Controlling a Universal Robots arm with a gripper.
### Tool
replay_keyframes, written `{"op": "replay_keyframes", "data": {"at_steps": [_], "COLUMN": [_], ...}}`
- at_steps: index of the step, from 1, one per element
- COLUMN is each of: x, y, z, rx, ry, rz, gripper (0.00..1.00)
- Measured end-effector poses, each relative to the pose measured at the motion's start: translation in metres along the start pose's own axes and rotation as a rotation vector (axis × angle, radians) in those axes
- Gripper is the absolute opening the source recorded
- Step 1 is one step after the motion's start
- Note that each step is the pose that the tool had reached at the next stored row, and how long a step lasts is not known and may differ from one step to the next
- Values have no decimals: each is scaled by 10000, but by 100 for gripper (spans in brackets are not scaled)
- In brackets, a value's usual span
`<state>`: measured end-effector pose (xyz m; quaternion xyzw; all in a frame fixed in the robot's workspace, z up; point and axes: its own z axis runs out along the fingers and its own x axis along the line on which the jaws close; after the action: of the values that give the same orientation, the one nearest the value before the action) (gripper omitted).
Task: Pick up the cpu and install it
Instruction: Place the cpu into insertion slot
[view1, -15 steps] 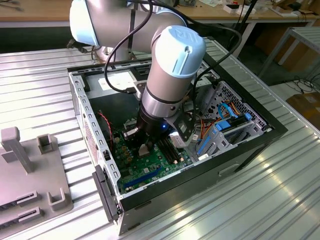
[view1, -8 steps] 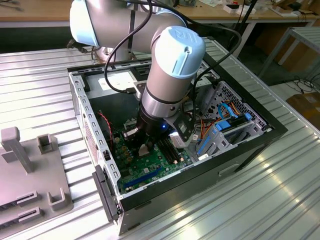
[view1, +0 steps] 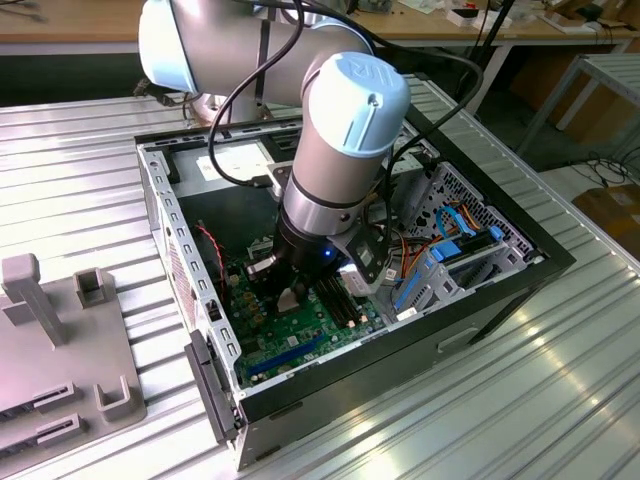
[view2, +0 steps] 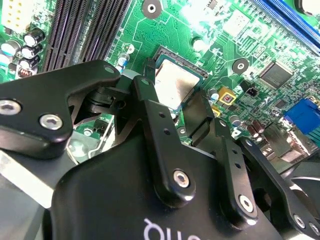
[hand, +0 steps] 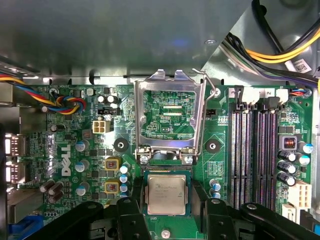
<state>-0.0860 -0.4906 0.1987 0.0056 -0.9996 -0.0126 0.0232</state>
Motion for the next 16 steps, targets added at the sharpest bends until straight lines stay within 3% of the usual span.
{"op": "replay_keyframes", "data": {"at_steps": [3, 6, 16], "x": [8, 43, 47], "y": [0, 1, 0], "z": [0, 1, 8], "rx": [2, 2, 5], "ry": [-52, -65, -107], "rz": [-2, -1, -3], "gripper": [47, 47, 47]}}
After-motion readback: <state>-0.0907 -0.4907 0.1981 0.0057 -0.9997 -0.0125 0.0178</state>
